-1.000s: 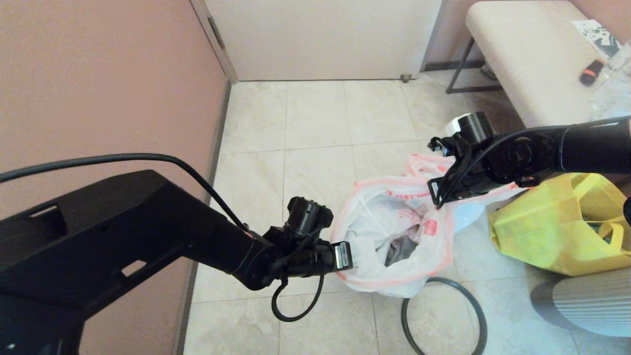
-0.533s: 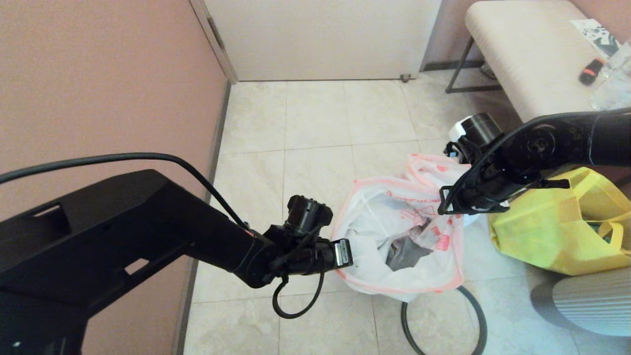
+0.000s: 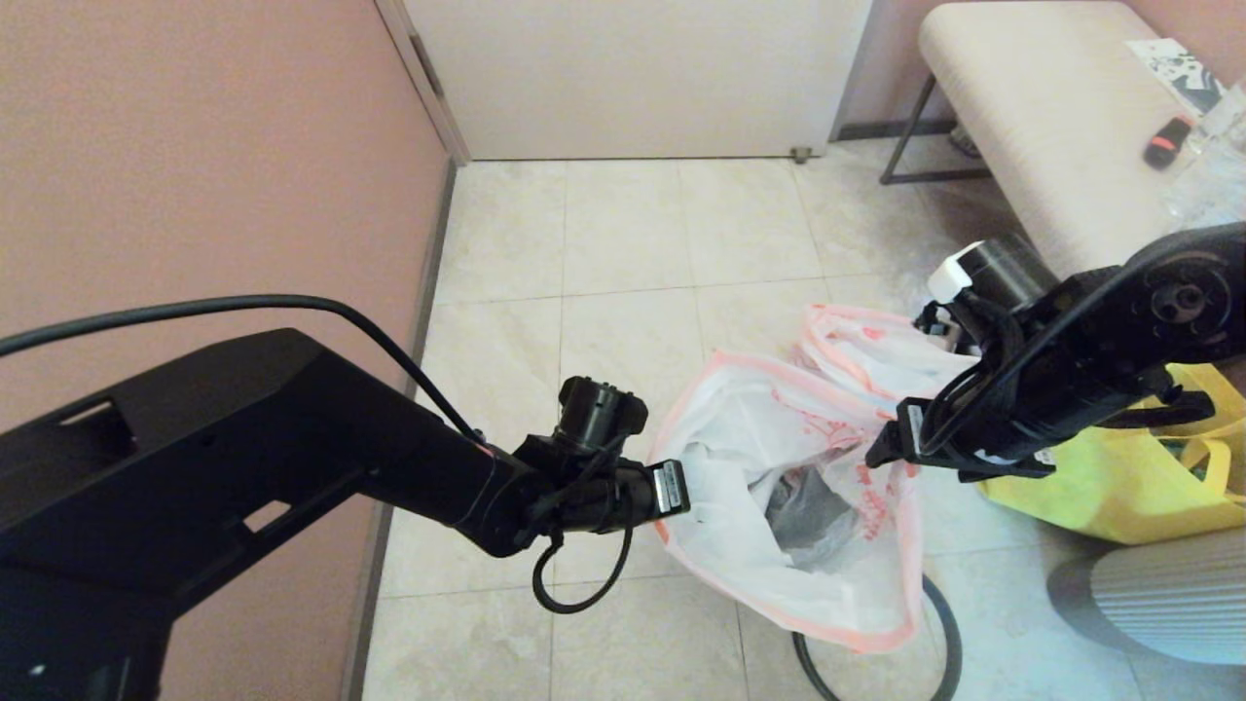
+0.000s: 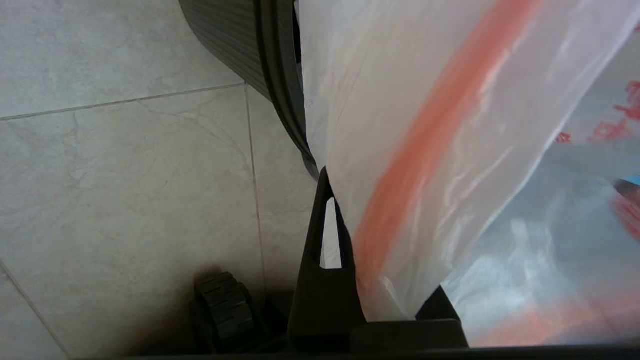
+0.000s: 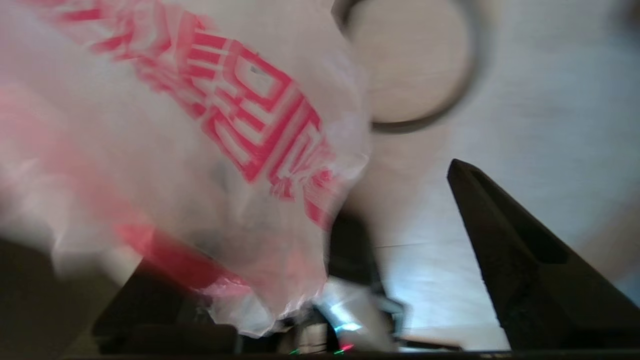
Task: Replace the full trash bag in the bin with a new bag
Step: Put the new garbage bag on the trash can
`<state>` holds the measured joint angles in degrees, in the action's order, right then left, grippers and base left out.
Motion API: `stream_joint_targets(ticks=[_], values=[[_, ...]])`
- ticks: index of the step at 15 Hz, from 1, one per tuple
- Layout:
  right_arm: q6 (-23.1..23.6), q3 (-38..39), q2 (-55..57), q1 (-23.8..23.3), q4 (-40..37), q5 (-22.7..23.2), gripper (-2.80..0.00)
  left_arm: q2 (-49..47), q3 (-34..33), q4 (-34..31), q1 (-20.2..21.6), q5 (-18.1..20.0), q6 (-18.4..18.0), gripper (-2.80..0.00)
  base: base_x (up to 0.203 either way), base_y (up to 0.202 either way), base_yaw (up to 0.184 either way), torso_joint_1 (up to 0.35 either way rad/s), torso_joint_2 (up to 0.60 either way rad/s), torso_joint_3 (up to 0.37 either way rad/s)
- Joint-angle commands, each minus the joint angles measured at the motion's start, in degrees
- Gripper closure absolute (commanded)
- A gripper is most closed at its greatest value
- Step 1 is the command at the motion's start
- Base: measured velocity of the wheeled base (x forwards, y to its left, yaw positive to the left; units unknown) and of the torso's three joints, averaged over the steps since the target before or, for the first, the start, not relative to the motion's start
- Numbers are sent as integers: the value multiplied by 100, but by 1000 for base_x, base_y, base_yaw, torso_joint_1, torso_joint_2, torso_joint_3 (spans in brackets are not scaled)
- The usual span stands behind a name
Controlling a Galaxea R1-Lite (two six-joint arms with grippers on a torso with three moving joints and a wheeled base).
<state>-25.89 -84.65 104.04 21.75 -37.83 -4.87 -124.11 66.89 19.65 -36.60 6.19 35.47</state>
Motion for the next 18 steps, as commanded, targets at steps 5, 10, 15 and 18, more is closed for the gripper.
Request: stream_joint_targets(ticks=[5, 10, 15, 18], values=[[422, -132, -274, -725, 387, 2255, -280, -92, 47, 12, 11, -4, 21, 0, 0, 0, 0, 0, 0, 0], [405, -473, -247, -1159, 359, 3134, -280, -157, 105, 4, 3, -4, 21, 0, 0, 0, 0, 0, 0, 0], [311, -1242, -109, -1707, -410, 4610, -280, -228, 123, 4, 3, -4, 21, 0, 0, 0, 0, 0, 0, 0], [329, -1565, 125, -1979, -886, 5881, -280, -304, 164, -5, 3, -4, 21, 0, 0, 0, 0, 0, 0, 0]])
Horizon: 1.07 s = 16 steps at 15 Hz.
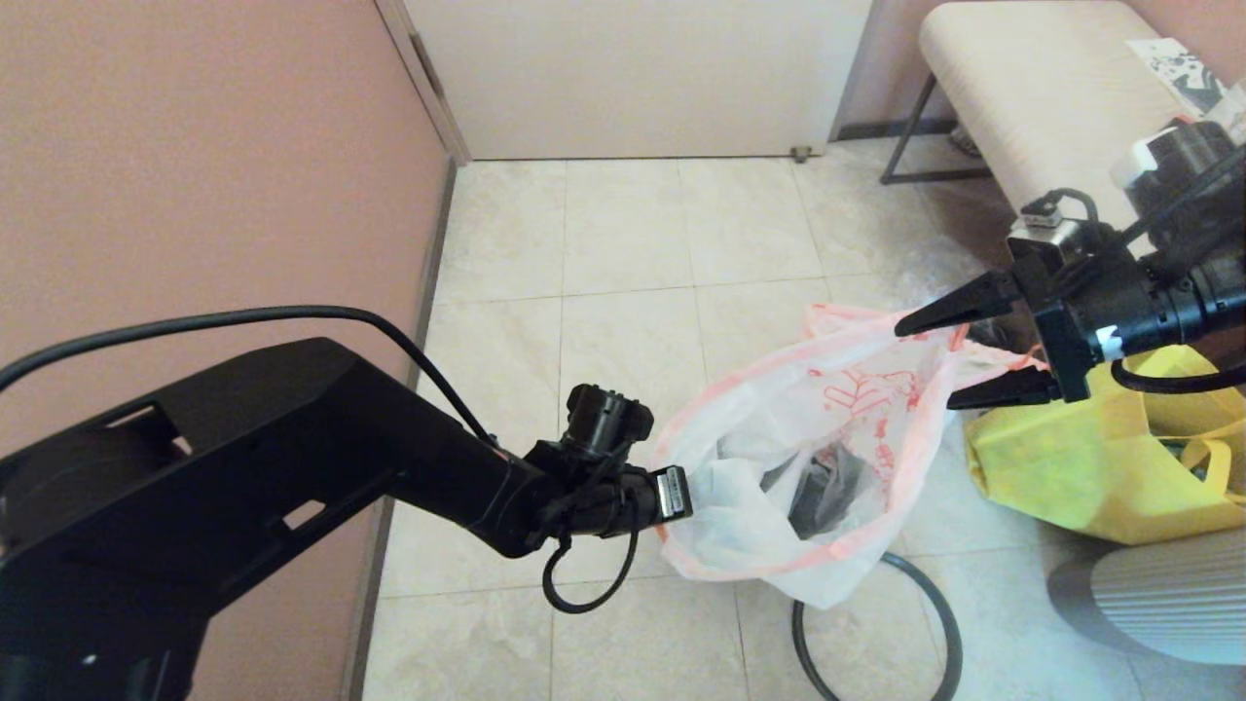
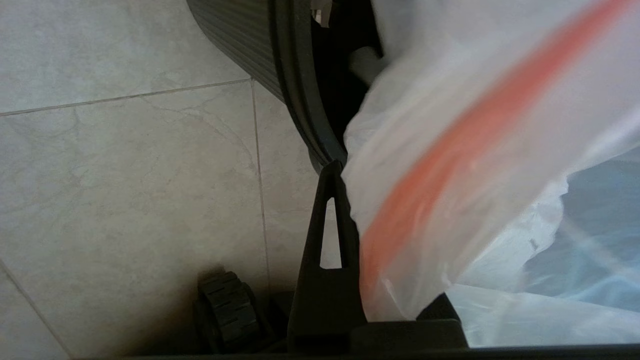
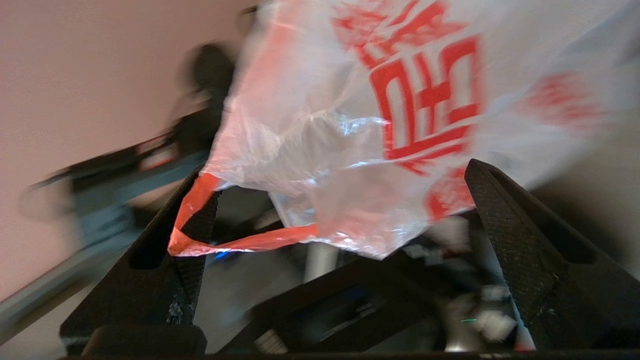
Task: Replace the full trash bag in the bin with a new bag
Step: Put the new garbage bag on the trash can
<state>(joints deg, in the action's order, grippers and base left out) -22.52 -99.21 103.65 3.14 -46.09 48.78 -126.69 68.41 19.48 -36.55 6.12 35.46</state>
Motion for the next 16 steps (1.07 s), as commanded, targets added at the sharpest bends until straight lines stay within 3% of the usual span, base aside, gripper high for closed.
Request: stream_joint_targets(ticks=[1, 6, 9, 12, 13, 16], values=[[-8, -132, 264, -250, -72, 1009, -280, -85, 37, 6, 7, 0, 30, 0, 0, 0, 0, 0, 0, 0], [-206, -482, 427, -297, -75, 1339, -280, -342, 177, -169, 253, -22, 56, 0, 0, 0, 0, 0, 0, 0], [-507, -805, 480, -297, -75, 1394, -280, -431, 200, -249, 494, -23, 127, 0, 0, 0, 0, 0, 0, 0], [-577, -840, 438, -271, -92, 1332, -280, -403, 241, -234, 461, -30, 144, 0, 0, 0, 0, 0, 0, 0], [-576, -801, 374, -263, -132, 1094, -280, -329, 241, -242, 431, -24, 201, 0, 0, 0, 0, 0, 0, 0], [-586, -560, -82, 186, -484, -715, -280, -242, 216, -234, 412, -6, 251, 0, 0, 0, 0, 0, 0, 0]])
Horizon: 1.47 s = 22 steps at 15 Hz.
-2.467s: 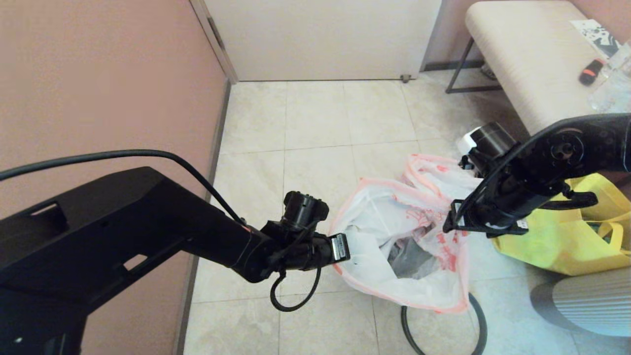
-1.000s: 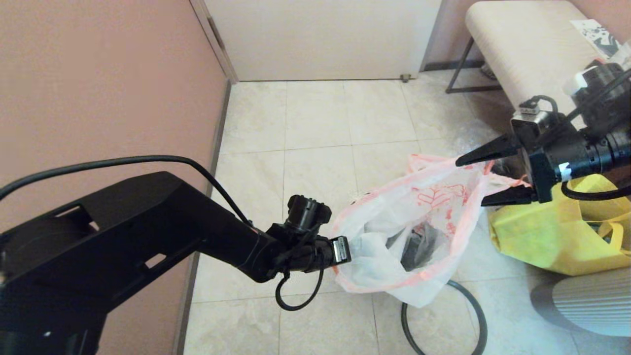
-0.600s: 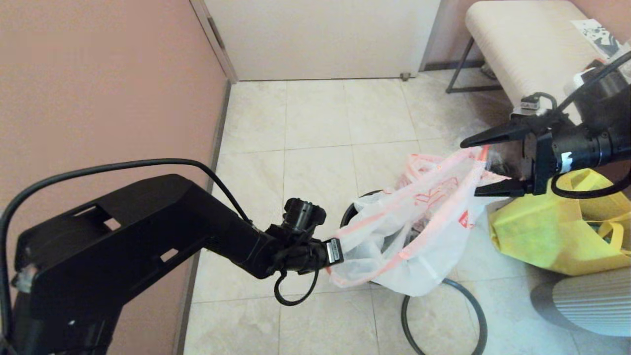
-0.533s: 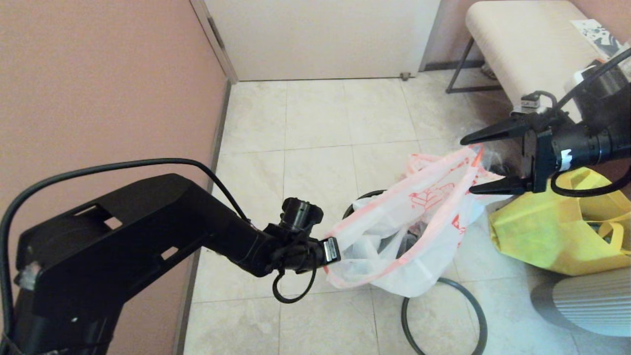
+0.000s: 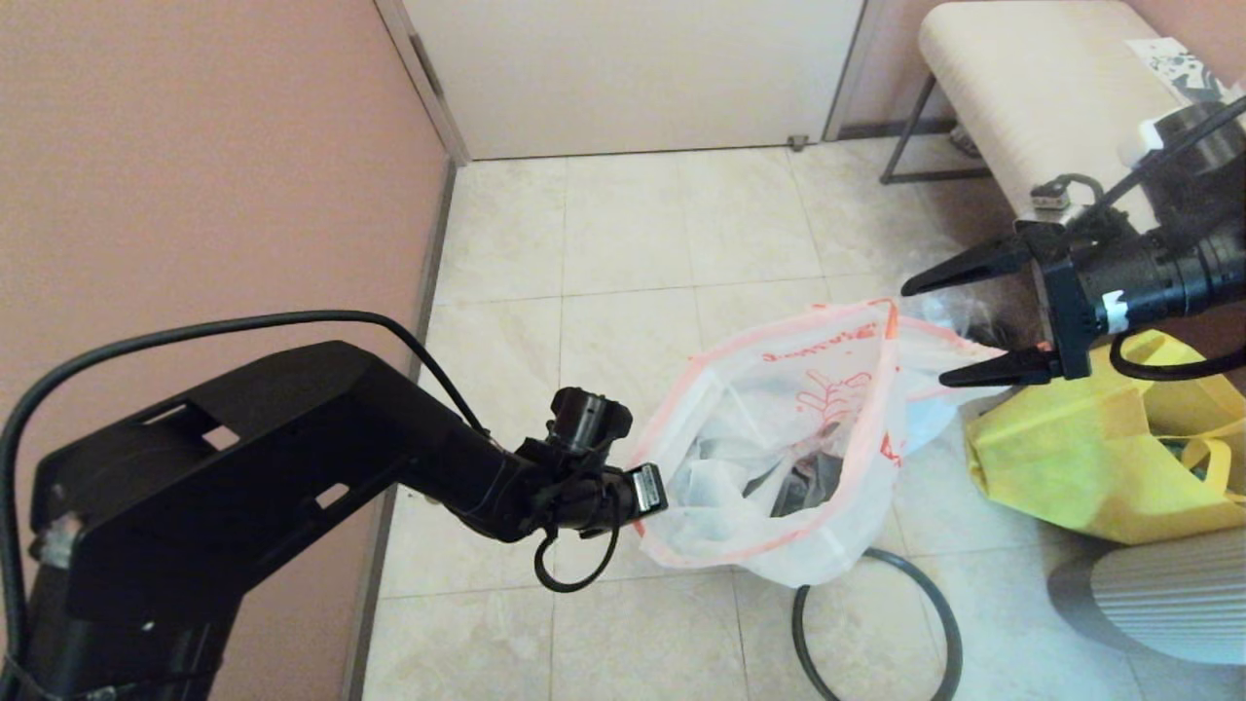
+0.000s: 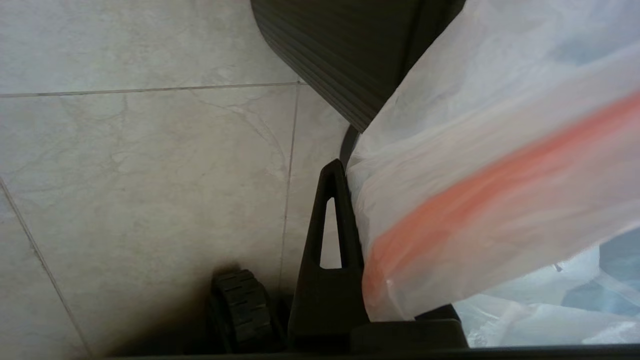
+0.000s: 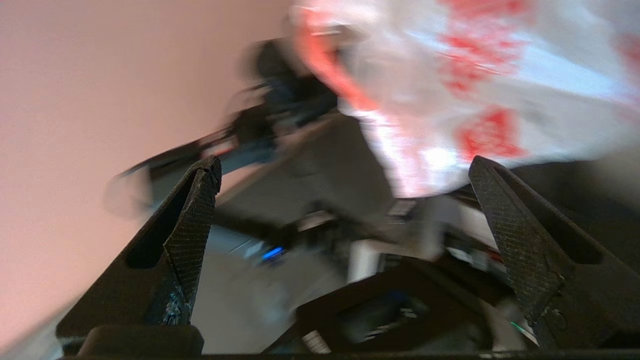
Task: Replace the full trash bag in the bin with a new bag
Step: Put the new garbage bag on the trash can
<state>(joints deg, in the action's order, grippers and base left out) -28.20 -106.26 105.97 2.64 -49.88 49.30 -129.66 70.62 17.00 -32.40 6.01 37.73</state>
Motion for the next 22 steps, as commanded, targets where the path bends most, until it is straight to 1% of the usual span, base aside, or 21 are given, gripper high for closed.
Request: stream_joint_targets(ticks=[1, 3, 4, 6, 7, 8, 9, 10, 13, 15, 16, 18, 19, 20, 22], values=[[-43, 405, -463, 494, -142, -1113, -280, 65, -3, 13, -12, 14, 24, 0, 0, 0, 0, 0, 0, 0], [-253, 821, -582, 1102, -8, -2510, -280, 121, -22, 13, -29, 14, 33, 0, 0, 0, 0, 0, 0, 0], [-366, 1089, -612, 1442, 192, -3091, -280, 116, -22, 13, -29, 14, 41, 0, 0, 0, 0, 0, 0, 0], [-640, 1508, -753, 2162, 542, -3822, -280, 108, -4, 22, -29, 14, 41, 0, 0, 0, 0, 0, 0, 0], [-734, 1670, -783, 2440, 627, -4231, -280, 116, -4, 22, -29, 14, 41, 0, 0, 0, 0, 0, 0, 0], [-816, 1790, -678, 2624, 669, -4695, -280, 116, -4, 31, -29, 14, 41, 0, 0, 0, 0, 0, 0, 0], [-915, 1895, -469, 2714, 750, -4976, -280, 116, -4, 31, -29, 14, 41, 0, 0, 0, 0, 0, 0, 0], [-996, 2067, -334, 2752, 939, -5102, -280, 116, -4, 35, -29, 14, 41, 0, 0, 0, 0, 0, 0, 0], [-1046, 2614, -13, 2809, 1486, -5165, -280, 116, 22, 49, -3, 16, 40, 0, 0, 0, 0, 0, 0, 0], [-1047, 2759, 241, 2882, 1761, -5184, -280, 92, 66, 47, -12, 23, 33, 0, 0, 0, 0, 0, 0, 0], [-1067, 2775, 323, 2951, 1829, -5266, -280, 89, 66, 41, -12, 23, 41, 0, 0, 0, 0, 0, 0, 0], [-1197, 2784, 553, 2993, 2010, -5762, -280, 99, 57, 42, 0, 44, 41, 0, 0, 0, 0, 0, 0, 0], [-1226, 2860, 562, 2996, 2021, -5912, -280, 90, 57, 49, 16, 66, 42, 0, 0, 0, 0, 0, 0, 0], [-1273, 2968, 503, 2991, 2008, -5943, 0, 87, 61, 51, 46, 67, 50, 0, 0, 0, 0, 0, 0, 0], [-1455, 3379, 242, 3017, 1858, -6004, 0, 70, 96, 57, 94, 67, 50, 0, 0, 0, 0, 0, 0, 0]])
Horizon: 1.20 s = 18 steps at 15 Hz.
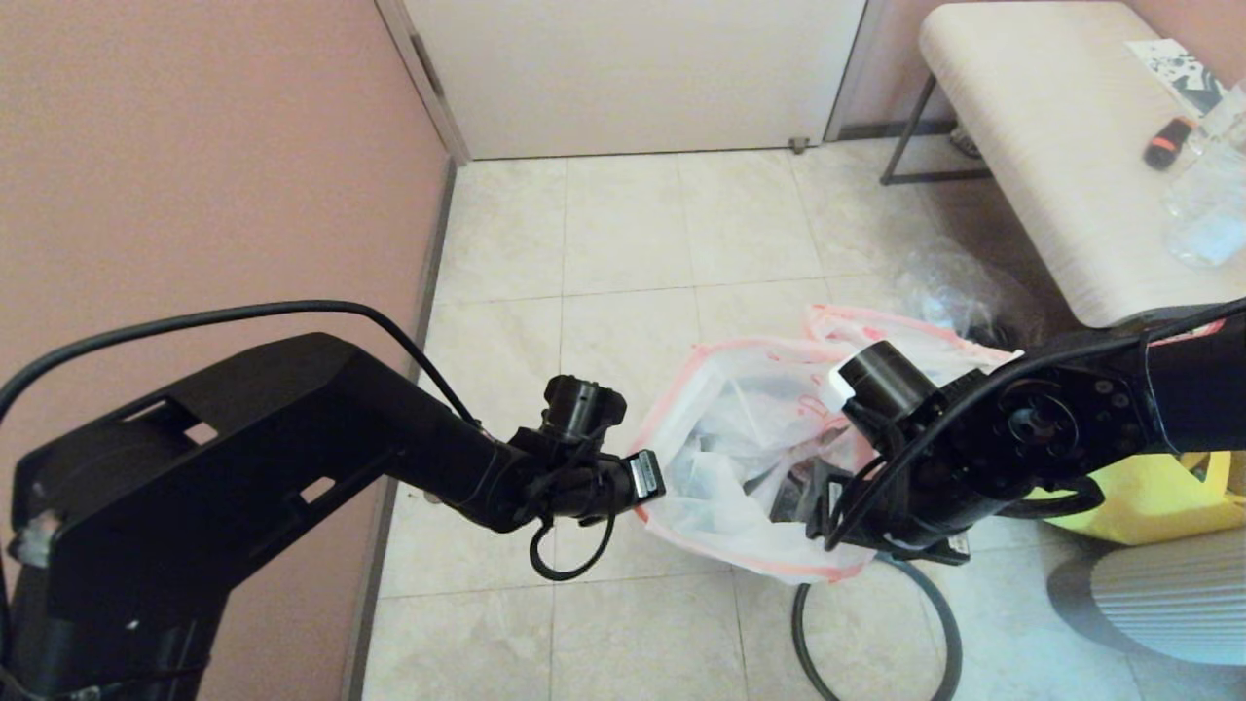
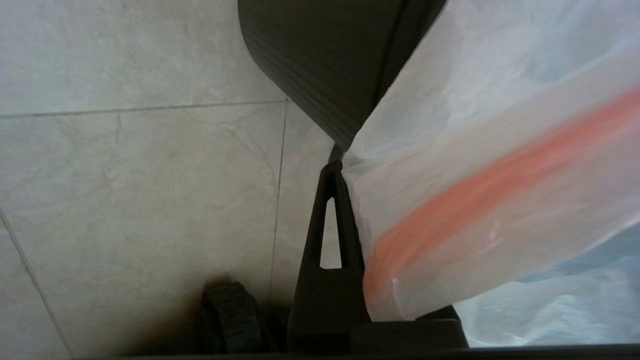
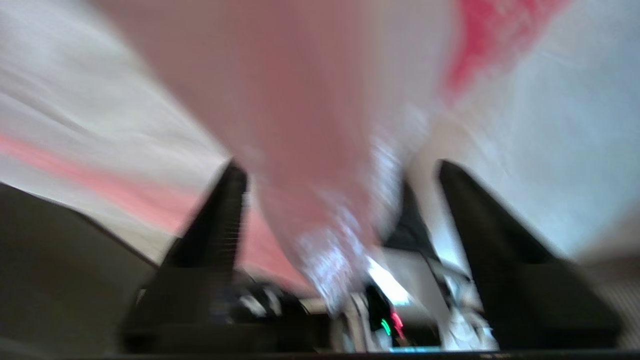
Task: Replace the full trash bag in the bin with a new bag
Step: Put the new garbage bag on the trash can
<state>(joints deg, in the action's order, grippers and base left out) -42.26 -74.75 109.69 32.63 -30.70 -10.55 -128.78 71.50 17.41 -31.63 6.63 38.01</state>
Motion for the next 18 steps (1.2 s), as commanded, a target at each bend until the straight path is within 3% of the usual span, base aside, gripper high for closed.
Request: stream_joint_targets(ticks=[1, 5, 8, 11, 15, 18], values=[[-73, 481, -254, 27, -104, -49, 0, -46, 65, 17, 17, 5, 26, 0, 0, 0, 0, 0, 0, 0], [-197, 1118, -384, -11, -88, -110, 0, -130, 133, 26, 17, 5, 22, 0, 0, 0, 0, 0, 0, 0], [-225, 1291, 226, -48, 383, -104, 0, -89, 145, 17, -1, 5, 31, 0, 0, 0, 0, 0, 0, 0], [-230, 1346, 548, -238, 1151, -110, 0, -68, 118, 17, 17, 5, 31, 0, 0, 0, 0, 0, 0, 0], [25, 1296, 1094, -646, 1199, -195, 0, -234, 157, 26, 24, -25, 0, 0, 0, 0, 0, 0, 0, 0], [273, 871, 1872, -975, 1291, -420, 0, -585, 561, -82, -1, -158, -74, 0, 0, 0, 0, 0, 0, 0]])
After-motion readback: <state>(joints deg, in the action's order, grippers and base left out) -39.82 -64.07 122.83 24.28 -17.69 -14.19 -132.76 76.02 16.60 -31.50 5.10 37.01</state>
